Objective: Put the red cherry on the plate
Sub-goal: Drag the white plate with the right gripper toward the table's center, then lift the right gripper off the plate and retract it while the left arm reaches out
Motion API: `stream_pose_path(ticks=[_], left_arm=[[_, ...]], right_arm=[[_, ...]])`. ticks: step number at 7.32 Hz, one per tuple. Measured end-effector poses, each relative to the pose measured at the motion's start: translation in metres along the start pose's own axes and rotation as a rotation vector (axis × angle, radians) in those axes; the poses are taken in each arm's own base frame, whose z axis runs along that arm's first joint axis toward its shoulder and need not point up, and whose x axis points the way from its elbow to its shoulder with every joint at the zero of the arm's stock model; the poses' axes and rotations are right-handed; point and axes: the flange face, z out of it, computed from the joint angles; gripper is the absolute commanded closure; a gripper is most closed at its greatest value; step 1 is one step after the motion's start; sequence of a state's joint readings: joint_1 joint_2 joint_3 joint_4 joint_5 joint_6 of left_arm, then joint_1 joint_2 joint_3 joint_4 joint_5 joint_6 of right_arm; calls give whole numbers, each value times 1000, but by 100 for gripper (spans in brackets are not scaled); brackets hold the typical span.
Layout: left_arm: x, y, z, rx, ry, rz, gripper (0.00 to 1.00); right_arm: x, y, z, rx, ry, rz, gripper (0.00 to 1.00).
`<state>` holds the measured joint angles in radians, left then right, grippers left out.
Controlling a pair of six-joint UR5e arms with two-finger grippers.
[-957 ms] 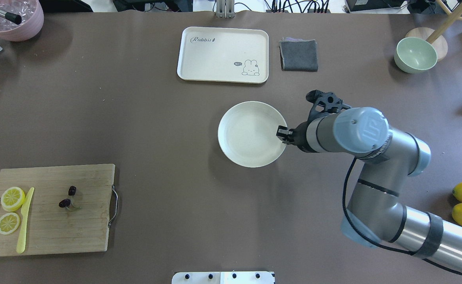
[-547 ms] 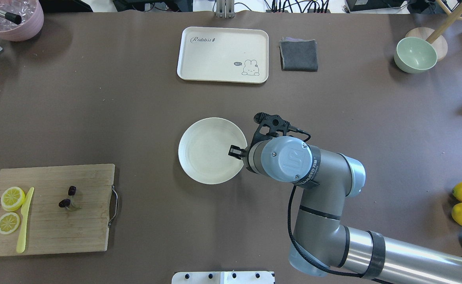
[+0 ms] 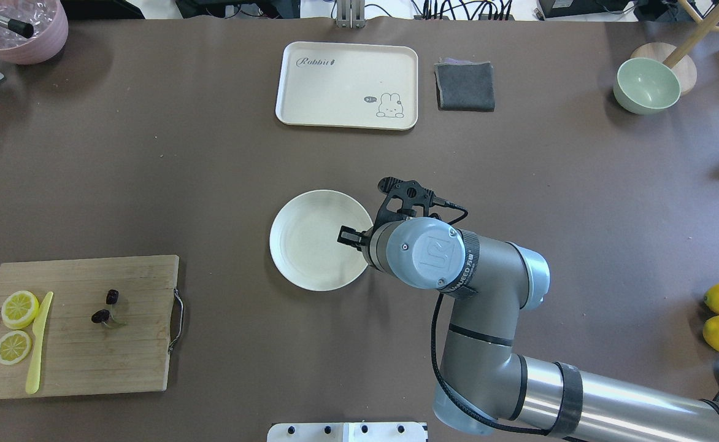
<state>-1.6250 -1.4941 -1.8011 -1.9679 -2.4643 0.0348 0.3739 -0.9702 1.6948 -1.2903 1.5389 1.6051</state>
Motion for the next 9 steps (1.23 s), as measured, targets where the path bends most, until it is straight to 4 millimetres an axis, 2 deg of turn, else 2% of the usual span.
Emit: stream_pose_path(ticks=[2,3,4,5,7,9], left_arm=[[17,-6,4,-5,27,-71,1],[39,-13,8,-9,51,-117,1],[67,-20,17,-10,86,-148,2],[98,-24,33,-14,130,-163,3],[159,-24,65,-26,218,-182,3],[227,0,98,-50,238,-187,3]], right_arm=[[5,-39,-28,12,20,-33,0],[18,-67,-49,1,39,-56,0],[43,-100,-71,-14,54,-88,0],[77,-136,-91,-21,70,-127,0],[154,-213,-133,-51,96,-211,0],[222,-269,-162,-70,121,-307,0]])
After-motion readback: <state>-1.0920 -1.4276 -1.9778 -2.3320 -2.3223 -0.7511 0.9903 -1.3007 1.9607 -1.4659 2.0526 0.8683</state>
